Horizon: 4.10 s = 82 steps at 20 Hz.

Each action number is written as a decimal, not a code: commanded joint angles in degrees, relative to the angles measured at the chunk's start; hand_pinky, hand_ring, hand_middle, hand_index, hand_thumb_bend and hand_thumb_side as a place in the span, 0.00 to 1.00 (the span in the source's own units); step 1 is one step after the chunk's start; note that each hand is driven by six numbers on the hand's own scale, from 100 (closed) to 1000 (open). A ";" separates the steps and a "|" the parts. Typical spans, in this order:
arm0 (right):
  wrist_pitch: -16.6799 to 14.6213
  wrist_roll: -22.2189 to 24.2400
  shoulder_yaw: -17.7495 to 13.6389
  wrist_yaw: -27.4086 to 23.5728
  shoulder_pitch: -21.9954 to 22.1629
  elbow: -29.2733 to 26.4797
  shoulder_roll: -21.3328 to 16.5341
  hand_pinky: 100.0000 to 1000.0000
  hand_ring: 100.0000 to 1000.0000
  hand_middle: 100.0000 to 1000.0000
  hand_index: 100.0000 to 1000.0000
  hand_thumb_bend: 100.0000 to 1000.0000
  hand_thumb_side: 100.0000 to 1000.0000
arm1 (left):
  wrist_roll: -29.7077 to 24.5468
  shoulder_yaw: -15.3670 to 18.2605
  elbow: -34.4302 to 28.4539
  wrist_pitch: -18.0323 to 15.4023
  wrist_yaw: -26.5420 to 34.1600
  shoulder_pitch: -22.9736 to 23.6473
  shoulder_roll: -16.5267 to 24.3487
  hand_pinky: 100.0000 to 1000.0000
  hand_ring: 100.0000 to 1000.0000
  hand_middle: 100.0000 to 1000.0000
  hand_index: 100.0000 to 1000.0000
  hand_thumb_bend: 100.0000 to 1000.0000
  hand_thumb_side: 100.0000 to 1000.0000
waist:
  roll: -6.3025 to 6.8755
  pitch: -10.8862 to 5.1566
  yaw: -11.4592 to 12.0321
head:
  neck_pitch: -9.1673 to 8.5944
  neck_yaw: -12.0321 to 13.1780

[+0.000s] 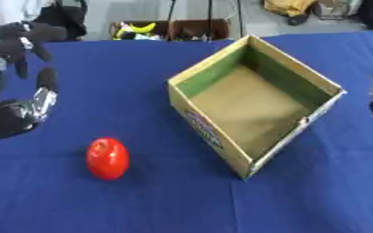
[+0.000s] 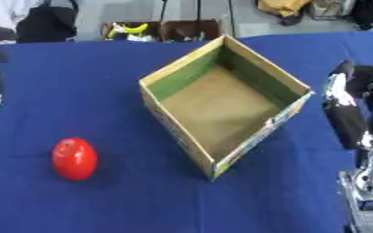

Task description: Pick up objects on the table and place them in the box.

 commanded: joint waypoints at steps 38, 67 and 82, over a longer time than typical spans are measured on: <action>0.13 0.63 0.61 0.18 0.49 -1.19 -1.62 0.52 0.41 0.30 0.51 0.00 0.35 | -30.87 -15.92 12.96 -2.10 5.46 -7.94 9.42 0.28 0.62 0.90 1.00 0.56 1.00 | 0.55 -1.28 -1.36 | -3.18 0.50; -0.32 0.23 0.66 -0.07 0.25 -1.19 -1.45 0.52 0.41 0.30 0.50 0.00 0.33 | -30.87 -21.81 23.82 -9.10 0.88 -6.99 8.00 0.12 0.48 0.82 0.97 0.64 1.00 | 0.64 -0.53 -2.01 | -4.54 1.63; -0.56 -0.76 0.41 -0.19 0.15 -1.19 -1.37 0.51 0.40 0.30 0.50 0.00 0.32 | -30.87 -21.84 24.84 -7.99 0.66 -6.27 7.97 0.12 0.52 0.82 0.97 0.62 0.86 | 0.69 -0.22 -2.21 | -4.71 1.67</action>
